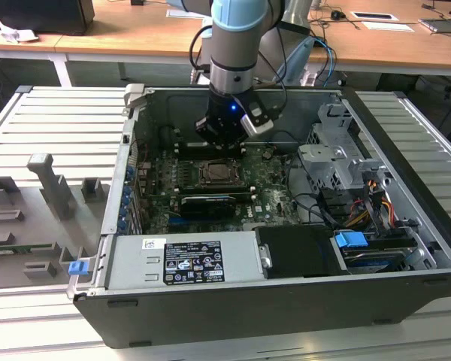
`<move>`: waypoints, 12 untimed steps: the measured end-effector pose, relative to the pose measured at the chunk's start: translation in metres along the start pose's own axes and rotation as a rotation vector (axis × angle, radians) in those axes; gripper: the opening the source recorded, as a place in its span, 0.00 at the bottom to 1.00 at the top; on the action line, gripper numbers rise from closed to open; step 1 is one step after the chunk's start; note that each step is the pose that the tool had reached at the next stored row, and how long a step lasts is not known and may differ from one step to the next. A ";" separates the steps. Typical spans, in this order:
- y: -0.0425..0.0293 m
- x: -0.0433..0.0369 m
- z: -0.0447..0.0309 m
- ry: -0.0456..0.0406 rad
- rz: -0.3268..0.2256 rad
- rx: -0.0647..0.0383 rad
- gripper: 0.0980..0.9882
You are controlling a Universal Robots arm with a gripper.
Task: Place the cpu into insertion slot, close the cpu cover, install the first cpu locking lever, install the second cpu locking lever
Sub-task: 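Install the first cpu locking lever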
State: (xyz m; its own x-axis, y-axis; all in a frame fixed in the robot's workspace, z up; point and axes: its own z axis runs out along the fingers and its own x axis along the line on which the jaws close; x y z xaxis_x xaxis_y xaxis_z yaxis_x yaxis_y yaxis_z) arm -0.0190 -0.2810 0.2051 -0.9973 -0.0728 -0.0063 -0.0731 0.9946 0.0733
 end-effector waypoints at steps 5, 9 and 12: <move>-0.0003 -0.0002 0.0022 0.0007 0.000 0.006 0.01; -0.0001 -0.0004 0.0028 -0.0006 0.000 0.005 0.01; -0.0002 -0.0004 0.0030 0.0006 0.000 0.009 0.01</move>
State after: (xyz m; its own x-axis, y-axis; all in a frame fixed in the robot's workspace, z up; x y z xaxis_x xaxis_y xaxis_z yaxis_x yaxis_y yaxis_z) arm -0.0185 -0.2810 0.2022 -0.9973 -0.0727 -0.0057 -0.0729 0.9952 0.0648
